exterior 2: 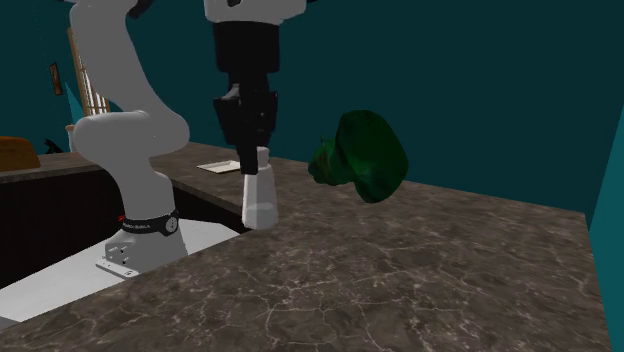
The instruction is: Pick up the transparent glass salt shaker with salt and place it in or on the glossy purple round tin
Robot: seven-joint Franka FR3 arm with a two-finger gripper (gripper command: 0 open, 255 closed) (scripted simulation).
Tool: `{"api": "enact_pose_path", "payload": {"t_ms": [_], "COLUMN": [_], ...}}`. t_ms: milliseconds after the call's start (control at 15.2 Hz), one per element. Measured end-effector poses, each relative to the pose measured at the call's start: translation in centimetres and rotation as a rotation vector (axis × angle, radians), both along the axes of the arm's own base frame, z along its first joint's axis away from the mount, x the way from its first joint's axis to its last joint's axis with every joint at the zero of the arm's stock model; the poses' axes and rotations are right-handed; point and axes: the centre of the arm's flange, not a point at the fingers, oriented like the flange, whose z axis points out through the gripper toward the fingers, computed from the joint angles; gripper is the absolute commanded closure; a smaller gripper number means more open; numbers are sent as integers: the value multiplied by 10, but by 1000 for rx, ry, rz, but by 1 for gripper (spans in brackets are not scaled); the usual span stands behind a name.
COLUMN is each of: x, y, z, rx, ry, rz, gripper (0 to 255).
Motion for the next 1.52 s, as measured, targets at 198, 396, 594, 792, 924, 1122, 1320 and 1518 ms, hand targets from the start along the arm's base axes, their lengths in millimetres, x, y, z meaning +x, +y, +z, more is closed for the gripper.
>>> {"api": "enact_pose_path", "payload": {"t_ms": [198, 396, 594, 792, 924, 1122, 1320, 1518], "x": [-20, -43, -62, -88, -101, -122, -149, -169], "y": [-31, -59, -93, -127, -149, -184, -211, -251], "z": [5, 9, 13, 18, 25, 27, 28, 36], "rx": [0, 0, 1, 0, 0, 0, 1, 1], "ry": [0, 0, 0, 0, 0, 0, 0, 0], "rz": [0, 0, 0, -1, 0, -1, 0, -2], "gripper": [255, 255, 255, 255, 255, 255, 255, 255]}}
